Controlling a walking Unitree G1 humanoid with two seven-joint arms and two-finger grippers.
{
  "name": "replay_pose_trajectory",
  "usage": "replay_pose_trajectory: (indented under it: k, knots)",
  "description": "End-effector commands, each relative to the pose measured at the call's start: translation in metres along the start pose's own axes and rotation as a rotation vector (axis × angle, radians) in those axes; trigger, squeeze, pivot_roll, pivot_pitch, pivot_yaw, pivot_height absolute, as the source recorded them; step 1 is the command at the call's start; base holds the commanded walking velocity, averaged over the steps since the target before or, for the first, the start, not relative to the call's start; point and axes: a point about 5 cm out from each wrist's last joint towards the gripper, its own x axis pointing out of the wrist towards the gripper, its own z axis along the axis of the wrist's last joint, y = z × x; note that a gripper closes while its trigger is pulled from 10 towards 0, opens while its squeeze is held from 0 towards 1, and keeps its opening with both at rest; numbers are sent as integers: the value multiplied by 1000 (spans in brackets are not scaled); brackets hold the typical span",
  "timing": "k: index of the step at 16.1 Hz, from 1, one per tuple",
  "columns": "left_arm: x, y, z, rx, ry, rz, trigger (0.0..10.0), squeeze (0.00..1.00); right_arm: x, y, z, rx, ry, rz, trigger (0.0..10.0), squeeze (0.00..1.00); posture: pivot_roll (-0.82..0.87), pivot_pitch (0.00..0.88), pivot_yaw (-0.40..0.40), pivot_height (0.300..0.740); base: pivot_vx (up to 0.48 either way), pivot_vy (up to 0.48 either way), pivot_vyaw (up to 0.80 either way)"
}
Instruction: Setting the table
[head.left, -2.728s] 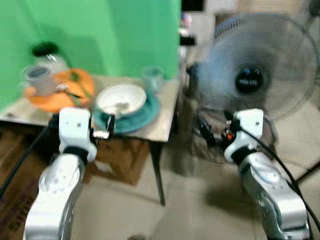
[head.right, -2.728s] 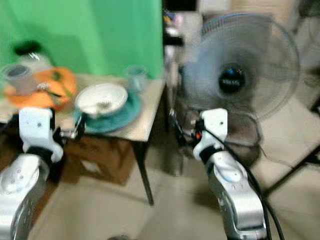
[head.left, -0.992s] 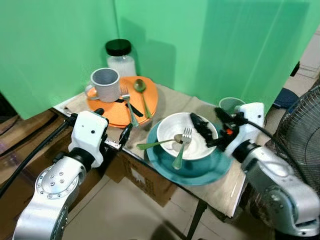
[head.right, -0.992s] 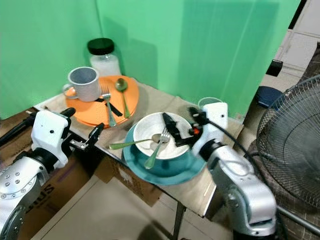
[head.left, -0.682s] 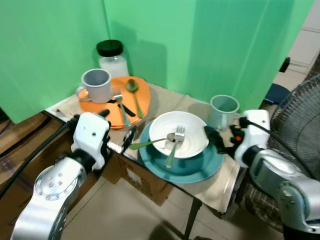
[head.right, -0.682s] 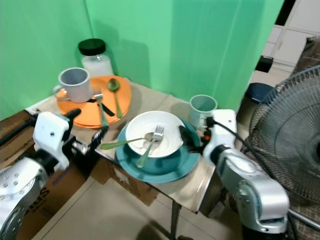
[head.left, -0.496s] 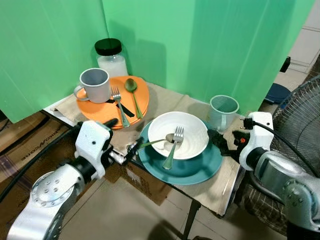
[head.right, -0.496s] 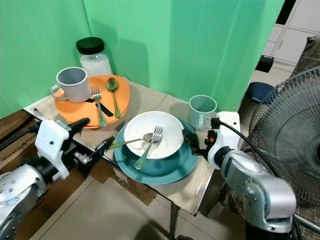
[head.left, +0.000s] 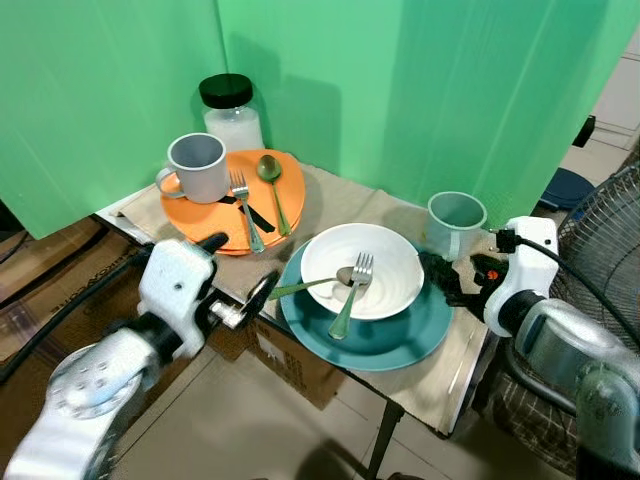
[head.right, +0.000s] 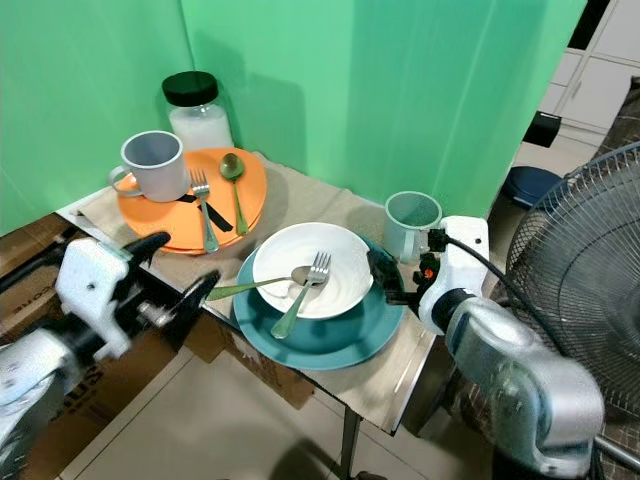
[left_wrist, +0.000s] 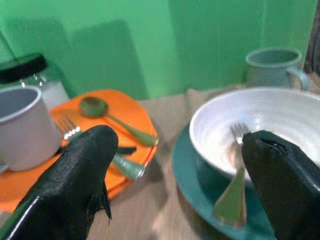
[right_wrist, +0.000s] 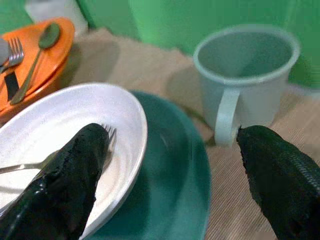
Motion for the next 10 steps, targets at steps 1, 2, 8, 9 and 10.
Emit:
replay_pose_trajectory:
  k: [1, 2, 8, 9, 10]
  knots:
    - [3, 0, -1, 13, 6, 28, 10000, 0, -3, 3, 5, -37, -54, -1, 10000, 0, -39, 0, 45, 740, 0, 0, 0]
    - [4, -1, 0, 16, 2, 36, 10000, 0, -4, 4, 5, -12, -71, -2, 10000, 0, -41, 0, 51, 740, 0, 0, 0]
    - [-7, -5, 2, -7, 15, -135, 10000, 0, 3, 12, -7, 91, 79, 65, 10000, 965, -44, 0, 51, 740, 0, 0, 0]
    - [-9, -3, 4, -7, 12, -150, 10000, 0, 5, 10, -8, 126, 92, 51, 10000, 1000, -38, 0, 44, 740, 0, 0, 0]
    - [-10, -2, 5, -9, 10, -158, 10000, 0, 6, 9, -8, 147, 102, 43, 10000, 1000, -34, 0, 39, 740, 0, 0, 0]
